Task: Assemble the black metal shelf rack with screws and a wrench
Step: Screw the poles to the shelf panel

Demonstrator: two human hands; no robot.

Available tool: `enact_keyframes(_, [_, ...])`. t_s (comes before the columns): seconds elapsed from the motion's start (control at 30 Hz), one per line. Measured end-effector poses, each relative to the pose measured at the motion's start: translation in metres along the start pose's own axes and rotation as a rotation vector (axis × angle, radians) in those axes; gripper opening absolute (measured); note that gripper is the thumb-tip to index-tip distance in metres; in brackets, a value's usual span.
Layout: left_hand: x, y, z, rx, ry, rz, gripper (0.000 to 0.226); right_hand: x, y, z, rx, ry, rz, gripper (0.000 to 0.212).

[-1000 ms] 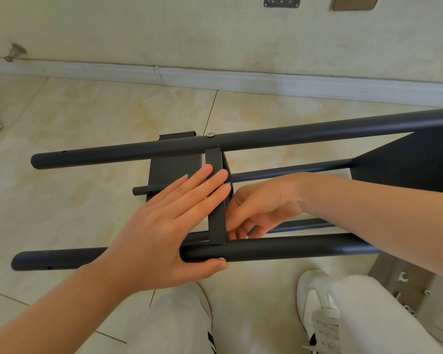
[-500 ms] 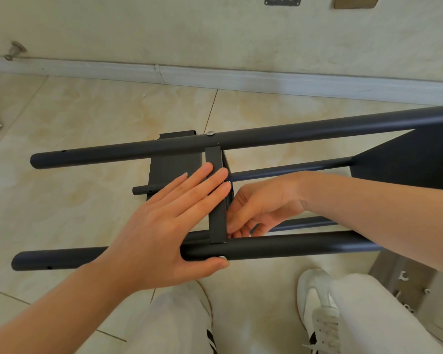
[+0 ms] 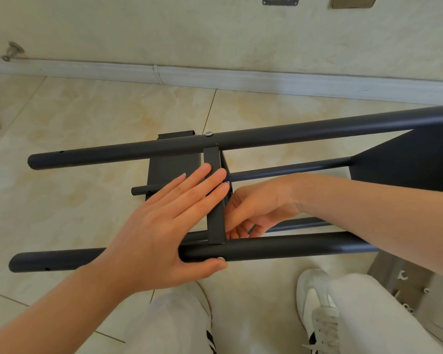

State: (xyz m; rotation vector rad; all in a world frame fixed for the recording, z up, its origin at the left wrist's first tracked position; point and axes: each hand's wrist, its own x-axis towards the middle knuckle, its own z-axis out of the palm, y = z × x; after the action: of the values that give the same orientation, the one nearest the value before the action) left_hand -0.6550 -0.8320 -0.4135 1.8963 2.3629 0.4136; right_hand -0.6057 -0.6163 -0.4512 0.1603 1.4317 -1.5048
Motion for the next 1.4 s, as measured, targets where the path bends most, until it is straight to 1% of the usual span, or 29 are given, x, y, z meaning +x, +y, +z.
enact_keyframes(0.13, [-0.0006, 0.0003, -0.0001, 0.001, -0.002, 0.0, 0.09, 0.0028, 0.0004, 0.0025, 0.022, 0.014, -0.026, 0.015])
enact_keyframes(0.27, [0.0002, 0.0003, -0.0003, 0.004, -0.004, -0.005, 0.09, -0.0041, 0.001, -0.0009, 0.034, -0.013, -0.067, 0.013])
enact_keyframes(0.5, [-0.0002, 0.0011, -0.0003, 0.004, -0.003, -0.006, 0.09, -0.002, -0.001, 0.0016, -0.048, 0.04, -0.036, 0.015])
enact_keyframes(0.7, [0.0007, 0.0006, -0.0002, 0.0, -0.003, -0.005, 0.09, -0.0043, 0.0011, -0.0024, 0.027, -0.031, -0.09, 0.013])
enact_keyframes(0.9, [-0.0017, 0.0011, 0.0005, -0.006, -0.009, -0.006, 0.089, -0.0008, 0.0009, -0.0015, 0.013, -0.042, -0.057, 0.012])
enact_keyframes(1.0, [-0.0015, 0.0008, 0.001, -0.003, -0.007, -0.004, 0.089, -0.0002, 0.001, -0.0003, 0.006, -0.019, -0.058, 0.013])
enact_keyframes(1.13, [-0.0022, -0.0001, 0.0013, 0.005, -0.005, -0.004, 0.089, 0.0008, 0.002, 0.0008, -0.033, 0.066, -0.098, 0.012])
enact_keyframes(1.27, [-0.0016, -0.0003, 0.0014, 0.006, -0.006, -0.002, 0.088, -0.0016, 0.002, 0.0011, -0.012, 0.032, -0.109, 0.013])
enact_keyframes(1.4, [-0.0024, -0.0009, 0.0017, 0.009, 0.002, 0.007, 0.089, -0.0017, 0.0011, 0.0031, -0.017, 0.04, -0.099, 0.011])
